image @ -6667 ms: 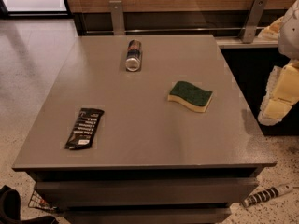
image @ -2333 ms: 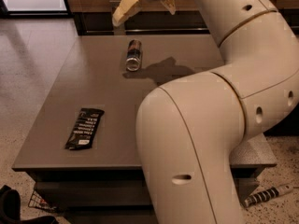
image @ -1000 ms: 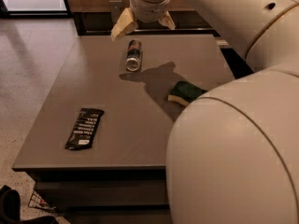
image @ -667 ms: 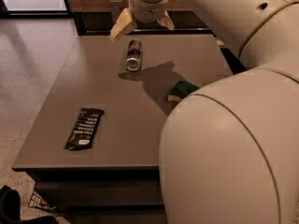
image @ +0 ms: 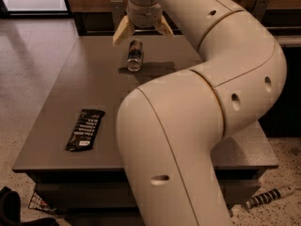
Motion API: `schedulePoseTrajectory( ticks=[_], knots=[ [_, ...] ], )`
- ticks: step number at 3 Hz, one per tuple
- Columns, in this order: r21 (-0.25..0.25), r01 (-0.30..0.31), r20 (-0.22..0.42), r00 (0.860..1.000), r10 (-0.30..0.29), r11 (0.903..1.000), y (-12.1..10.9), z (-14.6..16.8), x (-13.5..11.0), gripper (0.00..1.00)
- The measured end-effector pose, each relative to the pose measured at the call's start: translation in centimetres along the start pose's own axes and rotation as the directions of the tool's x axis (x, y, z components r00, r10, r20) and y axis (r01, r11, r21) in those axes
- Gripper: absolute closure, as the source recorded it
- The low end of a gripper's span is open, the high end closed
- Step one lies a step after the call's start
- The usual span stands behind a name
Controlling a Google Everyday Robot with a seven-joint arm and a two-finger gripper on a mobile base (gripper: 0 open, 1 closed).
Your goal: Place redbull can upright
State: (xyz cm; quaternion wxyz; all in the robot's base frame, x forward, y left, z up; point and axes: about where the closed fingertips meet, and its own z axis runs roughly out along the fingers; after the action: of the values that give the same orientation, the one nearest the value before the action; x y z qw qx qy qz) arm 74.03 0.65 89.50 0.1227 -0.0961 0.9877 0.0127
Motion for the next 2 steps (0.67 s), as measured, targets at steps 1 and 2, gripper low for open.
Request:
schedulePoseTrajectory(
  ticks=[1,2],
  knots=[
    [0.059,-0.083,-0.064,0.994,0.086,0.9949,-0.5,1.8,-0.2,0.00],
    [0.088,-0.125,-0.079,0.988,0.132,0.9883,-0.6,3.1,-0.8,0.00]
  ],
)
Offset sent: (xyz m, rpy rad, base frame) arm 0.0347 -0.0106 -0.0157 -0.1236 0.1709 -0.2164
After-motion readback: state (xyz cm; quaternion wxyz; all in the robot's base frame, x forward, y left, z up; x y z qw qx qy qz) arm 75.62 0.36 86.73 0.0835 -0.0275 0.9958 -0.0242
